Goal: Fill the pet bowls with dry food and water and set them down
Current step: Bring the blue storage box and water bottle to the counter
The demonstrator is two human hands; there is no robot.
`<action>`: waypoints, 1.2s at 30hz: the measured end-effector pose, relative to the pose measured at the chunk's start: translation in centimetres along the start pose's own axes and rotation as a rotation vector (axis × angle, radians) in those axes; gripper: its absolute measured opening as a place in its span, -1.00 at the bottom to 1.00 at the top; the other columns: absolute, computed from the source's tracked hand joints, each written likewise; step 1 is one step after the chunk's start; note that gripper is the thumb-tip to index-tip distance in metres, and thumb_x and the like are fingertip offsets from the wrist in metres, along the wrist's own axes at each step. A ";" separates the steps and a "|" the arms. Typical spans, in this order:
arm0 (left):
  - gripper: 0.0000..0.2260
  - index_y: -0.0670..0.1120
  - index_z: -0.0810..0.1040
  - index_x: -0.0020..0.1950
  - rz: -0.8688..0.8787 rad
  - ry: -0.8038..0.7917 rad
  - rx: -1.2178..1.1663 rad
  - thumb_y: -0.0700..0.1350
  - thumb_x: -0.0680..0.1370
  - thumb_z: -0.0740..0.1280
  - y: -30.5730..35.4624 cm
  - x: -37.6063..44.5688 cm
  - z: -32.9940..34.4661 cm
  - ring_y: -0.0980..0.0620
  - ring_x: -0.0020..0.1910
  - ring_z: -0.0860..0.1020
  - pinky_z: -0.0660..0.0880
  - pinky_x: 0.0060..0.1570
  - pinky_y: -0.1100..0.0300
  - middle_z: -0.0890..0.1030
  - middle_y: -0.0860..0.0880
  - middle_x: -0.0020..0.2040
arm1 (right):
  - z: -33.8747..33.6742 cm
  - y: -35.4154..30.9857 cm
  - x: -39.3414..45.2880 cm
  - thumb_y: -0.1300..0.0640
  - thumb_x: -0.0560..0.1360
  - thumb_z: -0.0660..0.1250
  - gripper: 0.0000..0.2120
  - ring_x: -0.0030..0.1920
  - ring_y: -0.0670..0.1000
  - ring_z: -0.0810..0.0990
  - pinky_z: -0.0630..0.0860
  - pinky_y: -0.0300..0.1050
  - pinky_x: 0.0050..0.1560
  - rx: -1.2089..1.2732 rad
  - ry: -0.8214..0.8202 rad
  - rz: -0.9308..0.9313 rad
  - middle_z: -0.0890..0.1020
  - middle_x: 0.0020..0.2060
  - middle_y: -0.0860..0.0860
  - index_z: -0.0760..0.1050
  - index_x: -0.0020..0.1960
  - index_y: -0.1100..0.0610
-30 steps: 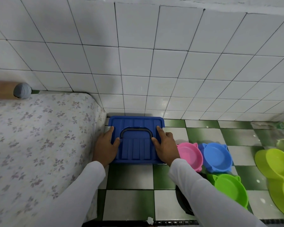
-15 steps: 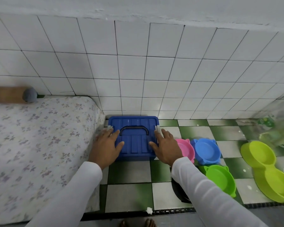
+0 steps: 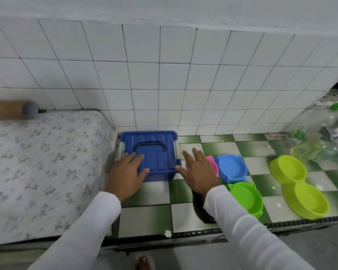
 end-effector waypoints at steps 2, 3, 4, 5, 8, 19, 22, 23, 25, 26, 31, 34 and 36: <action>-0.42 0.04 0.24 0.65 -0.003 0.014 -0.003 0.23 0.67 0.19 1.3 -0.7 0.3 -0.11 0.64 0.13 0.08 0.61 -0.10 0.24 -0.06 0.64 | -0.2 0.9 -0.8 -0.39 0.61 -0.02 -0.30 0.64 0.14 -0.05 -0.07 0.09 0.58 0.004 0.007 -0.004 0.00 0.65 0.06 0.02 0.65 -0.10; -0.41 0.04 0.23 0.65 -0.007 0.018 -0.005 0.23 0.67 0.19 2.0 -1.0 0.5 -0.11 0.64 0.12 0.09 0.60 -0.10 0.23 -0.06 0.65 | -0.3 1.5 -1.3 -0.39 0.60 -0.02 -0.30 0.64 0.14 -0.05 -0.07 0.10 0.58 0.008 0.012 -0.011 0.00 0.65 0.06 0.02 0.65 -0.10; -0.41 0.04 0.23 0.65 -0.013 0.017 -0.006 0.23 0.67 0.19 2.6 -1.3 0.7 -0.12 0.65 0.11 0.07 0.61 -0.11 0.22 -0.06 0.65 | -0.3 2.1 -1.7 -0.39 0.60 -0.02 -0.30 0.64 0.14 -0.05 -0.07 0.12 0.59 0.010 0.015 -0.021 0.01 0.65 0.07 0.03 0.65 -0.10; -0.41 0.03 0.22 0.65 -0.022 0.015 -0.007 0.23 0.67 0.19 3.3 -1.8 1.0 -0.12 0.65 0.10 0.05 0.61 -0.12 0.22 -0.06 0.65 | -0.5 2.7 -2.2 -0.39 0.60 -0.01 -0.29 0.63 0.15 -0.05 -0.06 0.13 0.60 0.012 0.015 -0.033 0.01 0.65 0.07 0.03 0.65 -0.09; -0.41 0.02 0.23 0.65 -0.051 0.044 -0.012 0.21 0.67 0.21 5.8 -3.4 1.7 -0.13 0.65 0.11 0.00 0.62 -0.12 0.22 -0.08 0.65 | -1.0 4.7 -3.8 -0.36 0.62 0.04 -0.30 0.63 0.16 -0.05 -0.04 0.13 0.60 0.030 0.016 -0.070 0.02 0.64 0.09 0.04 0.65 -0.07; -0.42 0.00 0.26 0.64 -0.082 0.079 -0.026 0.21 0.67 0.21 13.9 -9.4 4.2 -0.15 0.64 0.14 0.06 0.60 -0.19 0.26 -0.09 0.63 | -1.7 11.1 -9.7 -0.34 0.62 0.01 -0.31 0.62 0.21 0.03 0.09 0.21 0.57 -0.008 0.027 -0.147 0.09 0.63 0.14 0.08 0.64 -0.02; -0.42 0.00 0.26 0.64 -0.076 0.082 -0.019 0.21 0.66 0.21 15.7 -11.4 4.8 -0.16 0.64 0.16 0.09 0.60 -0.18 0.27 -0.09 0.63 | -1.8 12.3 -11.8 -0.33 0.63 0.04 -0.32 0.61 0.21 0.04 0.08 0.20 0.57 -0.005 0.033 -0.148 0.11 0.62 0.14 0.08 0.64 -0.03; -0.42 0.00 0.26 0.63 -0.076 0.082 -0.026 0.20 0.66 0.22 16.1 -11.8 4.9 -0.16 0.64 0.17 0.10 0.60 -0.19 0.27 -0.09 0.63 | -1.8 12.6 -12.5 -0.33 0.63 0.04 -0.33 0.62 0.21 0.04 0.08 0.20 0.58 -0.001 0.036 -0.148 0.11 0.62 0.14 0.08 0.64 -0.04; -0.41 0.01 0.27 0.63 -0.076 0.073 -0.023 0.22 0.65 0.22 16.8 -12.5 5.3 -0.16 0.63 0.18 0.14 0.59 -0.19 0.28 -0.07 0.63 | -1.8 13.2 -13.6 -0.32 0.64 0.04 -0.34 0.62 0.20 0.02 0.06 0.17 0.59 0.004 0.037 -0.145 0.11 0.62 0.14 0.07 0.64 -0.03; -0.41 0.02 0.26 0.63 -0.074 0.067 -0.014 0.23 0.65 0.22 17.0 -12.8 5.5 -0.16 0.63 0.19 0.15 0.59 -0.18 0.28 -0.06 0.63 | -1.9 13.4 -14.1 -0.31 0.64 0.04 -0.34 0.62 0.20 0.01 0.05 0.16 0.58 0.009 0.038 -0.140 0.10 0.63 0.14 0.06 0.64 -0.03; -0.42 0.03 0.27 0.62 -0.026 0.067 0.012 0.22 0.65 0.24 18.1 -14.2 6.3 -0.14 0.62 0.22 0.16 0.56 -0.12 0.30 -0.06 0.62 | -1.7 14.6 -16.8 -0.30 0.64 0.06 -0.34 0.62 0.21 0.03 0.09 0.17 0.58 0.010 0.058 -0.116 0.11 0.62 0.14 0.07 0.64 -0.03; -0.43 0.02 0.29 0.61 0.015 0.073 0.028 0.22 0.65 0.24 19.2 -15.4 6.6 -0.12 0.58 0.29 0.22 0.54 -0.08 0.36 -0.06 0.58 | -1.3 15.4 -18.5 -0.30 0.63 0.10 -0.34 0.62 0.21 0.05 0.10 0.15 0.57 0.031 0.070 -0.090 0.12 0.62 0.13 0.08 0.64 -0.05; -0.42 0.03 0.29 0.61 0.020 0.054 0.015 0.23 0.65 0.23 19.6 -16.3 6.9 -0.11 0.57 0.31 0.26 0.54 -0.08 0.35 -0.06 0.59 | -0.8 15.9 -19.5 -0.32 0.62 0.09 -0.32 0.62 0.19 0.04 0.10 0.15 0.57 0.020 0.069 -0.063 0.12 0.62 0.12 0.07 0.64 -0.06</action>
Point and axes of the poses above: each hand's wrist, its own x-axis towards the middle knuckle, its own z-axis out of the palm, y = z × x, the point moved 3 cm from there along x, towards the middle knuckle
